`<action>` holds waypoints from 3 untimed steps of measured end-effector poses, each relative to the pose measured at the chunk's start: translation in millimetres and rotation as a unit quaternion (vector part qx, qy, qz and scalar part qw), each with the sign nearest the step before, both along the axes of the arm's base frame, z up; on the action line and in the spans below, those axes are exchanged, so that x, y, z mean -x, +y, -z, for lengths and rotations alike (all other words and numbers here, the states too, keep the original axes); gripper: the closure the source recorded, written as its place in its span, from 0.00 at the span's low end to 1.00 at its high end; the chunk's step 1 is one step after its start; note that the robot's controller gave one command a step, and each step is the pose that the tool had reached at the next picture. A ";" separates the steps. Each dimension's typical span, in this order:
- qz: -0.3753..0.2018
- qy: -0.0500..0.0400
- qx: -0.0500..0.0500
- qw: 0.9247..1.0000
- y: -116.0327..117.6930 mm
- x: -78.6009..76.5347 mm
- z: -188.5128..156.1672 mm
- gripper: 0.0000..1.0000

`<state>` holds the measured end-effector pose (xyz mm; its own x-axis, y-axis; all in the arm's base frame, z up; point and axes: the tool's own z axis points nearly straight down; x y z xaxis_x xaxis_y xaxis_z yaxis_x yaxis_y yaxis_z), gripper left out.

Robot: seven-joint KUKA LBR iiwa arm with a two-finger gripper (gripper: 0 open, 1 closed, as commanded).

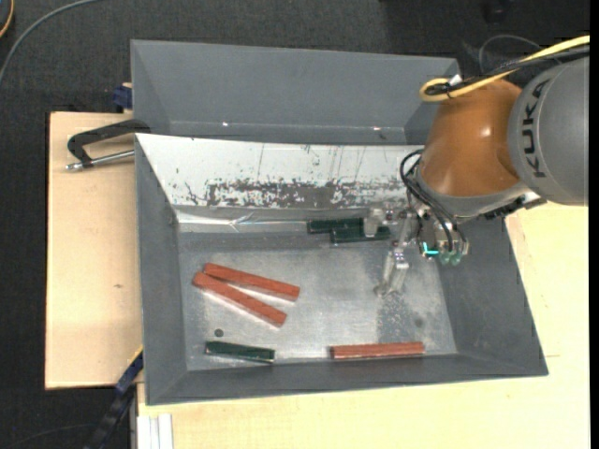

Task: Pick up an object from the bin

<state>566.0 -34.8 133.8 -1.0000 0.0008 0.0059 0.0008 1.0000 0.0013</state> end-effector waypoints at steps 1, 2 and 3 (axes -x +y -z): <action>-0.203 -0.009 -0.001 0.979 74.7 13.7 -90.2 0.00; -0.237 0.000 -0.002 0.972 124.8 30.2 46.0 0.00; -0.238 -0.006 -0.002 0.971 181.0 7.7 62.7 0.00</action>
Offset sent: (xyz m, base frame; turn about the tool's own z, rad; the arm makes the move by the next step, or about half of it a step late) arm -0.0160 0.0716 0.0866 -0.4051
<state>558.3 146.1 71.1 -0.8870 -0.4618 -0.0072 -0.4618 0.8870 0.0025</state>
